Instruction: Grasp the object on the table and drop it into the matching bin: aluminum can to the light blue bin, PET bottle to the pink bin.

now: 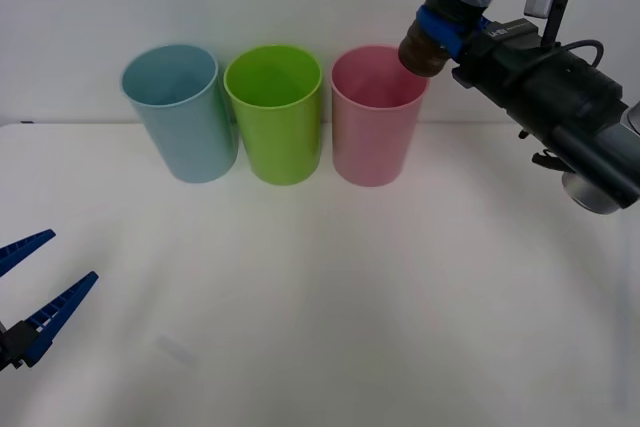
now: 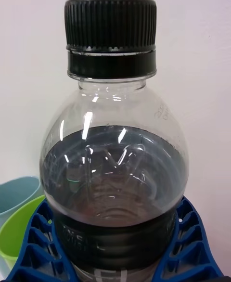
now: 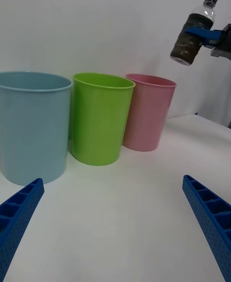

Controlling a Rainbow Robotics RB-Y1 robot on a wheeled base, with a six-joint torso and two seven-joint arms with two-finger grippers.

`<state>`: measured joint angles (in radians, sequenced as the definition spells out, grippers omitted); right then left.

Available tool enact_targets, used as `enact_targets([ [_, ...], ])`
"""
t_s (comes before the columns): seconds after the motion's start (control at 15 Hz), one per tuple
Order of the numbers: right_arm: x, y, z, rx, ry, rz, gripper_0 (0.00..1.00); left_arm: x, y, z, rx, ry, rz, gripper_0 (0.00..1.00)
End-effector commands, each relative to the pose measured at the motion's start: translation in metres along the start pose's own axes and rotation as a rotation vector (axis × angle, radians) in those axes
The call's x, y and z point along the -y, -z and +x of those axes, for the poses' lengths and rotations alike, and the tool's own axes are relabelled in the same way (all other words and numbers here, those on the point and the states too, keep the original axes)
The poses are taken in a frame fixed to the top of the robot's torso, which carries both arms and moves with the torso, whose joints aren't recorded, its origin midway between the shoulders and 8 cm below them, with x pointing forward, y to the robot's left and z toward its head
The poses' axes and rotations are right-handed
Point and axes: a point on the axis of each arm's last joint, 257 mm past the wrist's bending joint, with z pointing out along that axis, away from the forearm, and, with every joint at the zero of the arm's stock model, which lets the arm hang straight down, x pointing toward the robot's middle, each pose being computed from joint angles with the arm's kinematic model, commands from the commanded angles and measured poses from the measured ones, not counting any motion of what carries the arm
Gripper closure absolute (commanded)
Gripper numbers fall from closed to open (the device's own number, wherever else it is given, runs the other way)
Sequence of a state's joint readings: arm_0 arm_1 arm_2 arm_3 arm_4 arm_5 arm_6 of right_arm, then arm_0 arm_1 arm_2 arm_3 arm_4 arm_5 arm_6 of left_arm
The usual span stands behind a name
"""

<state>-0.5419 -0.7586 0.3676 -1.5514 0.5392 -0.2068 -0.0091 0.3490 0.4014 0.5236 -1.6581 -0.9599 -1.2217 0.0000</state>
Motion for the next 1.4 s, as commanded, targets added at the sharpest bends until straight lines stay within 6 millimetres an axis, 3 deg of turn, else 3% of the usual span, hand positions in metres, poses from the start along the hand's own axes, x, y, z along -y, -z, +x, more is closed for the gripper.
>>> enact_targets([
  [0.07,-0.006,-0.026,0.009,-0.005,0.001,-0.006,1.00,0.000,0.000,0.000,0.000,0.000,0.000,0.00],
  [0.47,-0.018,-0.071,0.030,-0.023,0.043,0.005,1.00,0.000,0.000,0.000,0.000,0.000,0.000,0.00],
  [0.87,-0.016,-0.077,0.034,-0.031,0.061,0.012,1.00,0.000,0.000,0.000,0.000,0.000,0.000,0.00],
  [0.93,-0.015,-0.076,0.035,-0.033,0.062,0.013,0.89,0.000,0.000,0.000,0.000,0.000,0.000,0.00],
  [1.0,-0.015,-0.076,0.035,-0.033,0.066,0.012,0.33,0.000,0.000,0.000,0.000,0.000,0.000,0.00],
  [1.07,-0.013,-0.075,0.035,-0.035,0.073,0.013,0.00,0.000,0.000,0.000,0.000,0.000,0.000,0.00],
  [1.4,-0.009,-0.071,0.035,-0.041,0.088,0.011,0.00,0.000,0.000,0.000,0.000,0.000,0.000,0.00],
])
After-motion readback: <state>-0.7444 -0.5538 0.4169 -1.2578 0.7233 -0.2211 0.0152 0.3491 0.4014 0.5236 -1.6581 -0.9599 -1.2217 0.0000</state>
